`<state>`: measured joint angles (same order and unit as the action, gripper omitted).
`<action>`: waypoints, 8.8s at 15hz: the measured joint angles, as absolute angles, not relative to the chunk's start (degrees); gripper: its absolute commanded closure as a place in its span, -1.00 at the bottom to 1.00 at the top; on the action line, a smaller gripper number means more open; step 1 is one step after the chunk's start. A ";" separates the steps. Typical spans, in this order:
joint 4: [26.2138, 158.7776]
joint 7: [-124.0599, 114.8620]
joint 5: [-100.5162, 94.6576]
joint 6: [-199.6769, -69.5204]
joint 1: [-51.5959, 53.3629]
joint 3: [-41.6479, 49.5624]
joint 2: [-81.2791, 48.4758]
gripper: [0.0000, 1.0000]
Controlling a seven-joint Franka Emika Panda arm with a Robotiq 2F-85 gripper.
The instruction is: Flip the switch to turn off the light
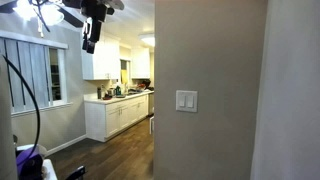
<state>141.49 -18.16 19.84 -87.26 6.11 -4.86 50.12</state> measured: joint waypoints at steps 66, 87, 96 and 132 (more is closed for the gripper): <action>127.98 24.07 36.42 -140.91 3.46 7.60 3.00 1.00; 117.62 33.66 38.71 -142.97 -1.07 3.27 -9.44 1.00; 125.55 40.57 39.66 -150.63 -1.60 -0.25 -9.36 1.00; 121.81 98.91 84.51 -157.47 -2.75 -1.66 -18.48 1.00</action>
<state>121.81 98.91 84.51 -157.47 -2.75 -1.66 -18.48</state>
